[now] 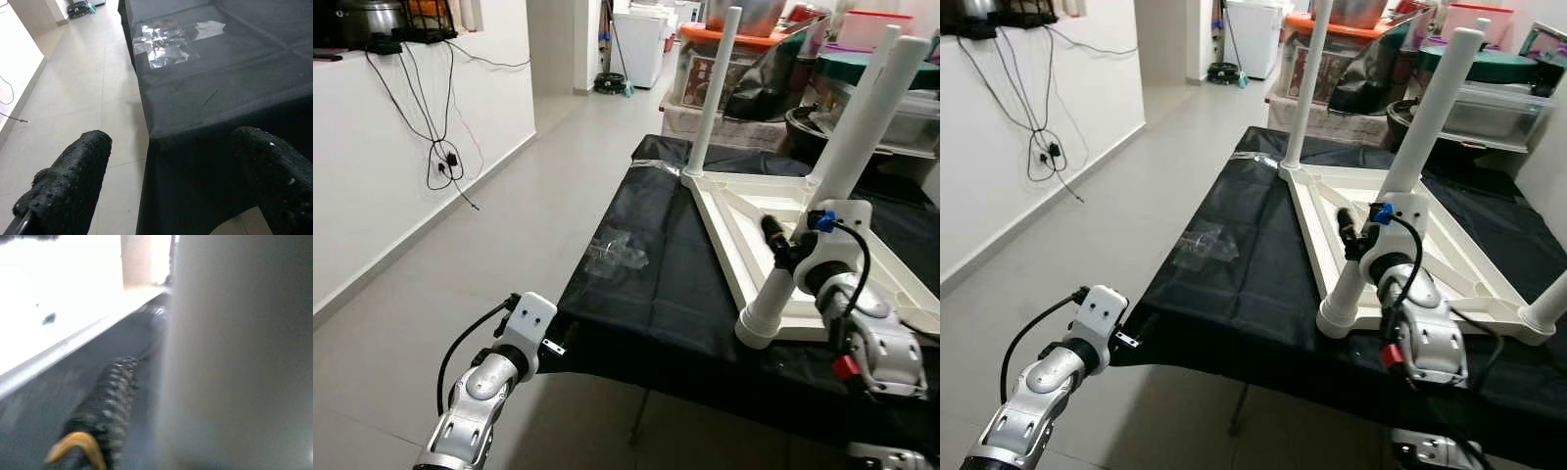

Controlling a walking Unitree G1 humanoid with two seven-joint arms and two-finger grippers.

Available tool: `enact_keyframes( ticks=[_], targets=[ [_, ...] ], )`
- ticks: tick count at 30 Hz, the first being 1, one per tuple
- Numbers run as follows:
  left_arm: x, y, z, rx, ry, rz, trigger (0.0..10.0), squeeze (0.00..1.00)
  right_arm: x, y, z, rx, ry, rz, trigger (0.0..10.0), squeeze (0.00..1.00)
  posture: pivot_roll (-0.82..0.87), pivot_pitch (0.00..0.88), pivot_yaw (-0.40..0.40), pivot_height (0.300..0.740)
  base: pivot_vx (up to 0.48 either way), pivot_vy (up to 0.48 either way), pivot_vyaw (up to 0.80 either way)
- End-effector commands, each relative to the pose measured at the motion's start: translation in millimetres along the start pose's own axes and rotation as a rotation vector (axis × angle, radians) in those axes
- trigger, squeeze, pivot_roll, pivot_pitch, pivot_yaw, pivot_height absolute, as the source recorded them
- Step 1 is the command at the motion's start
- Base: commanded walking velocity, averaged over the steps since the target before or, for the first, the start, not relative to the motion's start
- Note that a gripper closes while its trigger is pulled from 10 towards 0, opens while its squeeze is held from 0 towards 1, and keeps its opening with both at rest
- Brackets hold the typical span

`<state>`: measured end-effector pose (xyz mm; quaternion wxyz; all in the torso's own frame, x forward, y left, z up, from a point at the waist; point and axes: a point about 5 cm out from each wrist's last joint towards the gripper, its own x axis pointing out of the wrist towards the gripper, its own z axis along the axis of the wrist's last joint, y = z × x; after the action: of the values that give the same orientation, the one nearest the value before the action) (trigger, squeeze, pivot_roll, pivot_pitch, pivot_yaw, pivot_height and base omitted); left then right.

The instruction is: Building children table

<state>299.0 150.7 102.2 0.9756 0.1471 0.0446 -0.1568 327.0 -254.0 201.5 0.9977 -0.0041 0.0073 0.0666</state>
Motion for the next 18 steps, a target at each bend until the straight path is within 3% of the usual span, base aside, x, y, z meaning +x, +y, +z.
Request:
enact_keyframes(
  ticks=[1, 2, 4, 5, 6, 7, 8, 9, 10, 11, 12, 13, 15, 16, 17, 18],
  targets=[
    [1.2, -3.7, -1, -0.001, 0.006, -0.011, 10.0, 0.0, -1.7, 0.3, -8, 0.013, 0.036, 0.071, 3.5, 0.0, 0.1, 0.0, -0.118, 0.74, 0.0, 0.0, 0.0],
    [1.6, -3.5, -1, 0.0, 0.005, -0.011, 10.0, 0.0, -1.2, -3.1, -11, 0.01, 0.058, 0.055, 0.0, 0.0, 0.1, 0.0, -0.118, 0.74, 0.0, 0.0, 0.0],
    [1.8, -3.4, -1, 0.001, 0.005, -0.012, 10.0, 0.0, 0.4, -6.5, -17, 0.016, 0.092, 0.008, 0.0, 0.0, 0.1, 0.0, -0.119, 0.74, 0.0, 0.0, 0.0],
    [1.8, -3.4, -1, 0.002, 0.005, -0.013, 10.0, 0.0, 1.9, -13.2, -24, 0.032, 0.126, -0.116, 0.0, 0.0, 0.11, 0.0, -0.118, 0.74, 0.0, 0.0, 0.0],
    [1.8, -3.4, -1, 0.002, 0.005, -0.013, 10.0, 0.0, 1.9, -13.2, -24, 0.032, 0.126, -0.116, 0.0, 0.0, 0.11, 0.0, -0.118, 0.74, 0.0, 0.0, 0.0],
    [1.9, -3.7, -1, 0.002, 0.005, -0.014, 10.0, 0.0, -1.2, -25.9, -34, 0.064, 0.157, -0.359, 0.0, 0.0, 0.11, 0.0, -0.116, 0.74, 0.0, 0.0, 0.0],
    [1.9, -3.8, -1, 0.003, 0.005, -0.015, 10.0, 0.0, -5.3, -33.5, -42, 0.085, 0.181, -0.524, 0.0, 0.0, 0.11, 0.0, -0.116, 0.74, 0.0, 0.0, 0.0],
    [1.9, -3.8, -1, 0.003, 0.005, -0.015, 10.0, 0.0, -5.3, -33.5, -42, 0.085, 0.181, -0.524, 0.0, 0.0, 0.11, 0.0, -0.116, 0.74, 0.0, 0.0, 0.0],
    [1.9, -4.3, -1, 0.004, 0.005, -0.017, 10.0, 0.0, -15.6, -33.2, -58, 0.147, 0.212, -0.698, 0.0, 0.0, 0.1, 0.0, -0.109, 0.74, 0.0, 0.0, 0.0],
    [1.9, -4.3, -1, 0.004, 0.005, -0.017, 10.0, 0.0, -15.6, -33.2, -58, 0.147, 0.212, -0.698, 0.0, 0.0, 0.1, 0.0, -0.109, 0.74, 0.0, 0.0, 0.0],
    [1.9, -4.6, -1, 0.004, 0.005, -0.019, 10.0, 0.0, -23.5, -31.3, -68, 0.187, 0.235, -0.795, 0.0, 0.0, 0.1, 0.0, -0.109, 0.74, 0.0, 0.0, 0.0],
    [1.9, -4.6, -1, 0.004, 0.005, -0.019, 10.0, 0.0, -23.5, -31.3, -68, 0.187, 0.235, -0.795, 0.0, 0.0, 0.1, 0.0, -0.109, 0.74, 0.0, 0.0, 0.0],
    [2.3, -5.2, 0, 0.012, 0.003, -0.027, 10.0, 0.0, -29.6, 5.0, -83, 0.231, 0.274, -0.799, 0.0, 0.0, 0.11, 0.0, -0.105, 0.74, 0.0, 0.0, 0.0],
    [2.5, -4.7, 1, 0.014, 0.002, -0.028, 10.0, 0.0, -25.8, 24.7, -81, 0.224, 0.274, -0.72, 2.4, 0.0, 0.11, 0.0, -0.105, 0.74, 0.0, 0.0, 0.0],
    [2.7, -4.0, 1, 0.016, 0.002, -0.028, 10.0, 0.0, -20.1, 41.9, -77, 0.225, 0.263, -0.622, 10.0, 0.0, 0.11, 0.0, -0.105, 0.74, 0.0, 0.0, 0.0],
    [2.9, -3.5, 2, 0.015, 0.001, -0.027, 10.0, 0.0, -14.6, 50.2, -68, 0.204, 0.217, -0.54, 10.0, 0.0, 0.1, 0.0, -0.102, 0.74, 0.0, 0.0, 0.0]
  ],
)
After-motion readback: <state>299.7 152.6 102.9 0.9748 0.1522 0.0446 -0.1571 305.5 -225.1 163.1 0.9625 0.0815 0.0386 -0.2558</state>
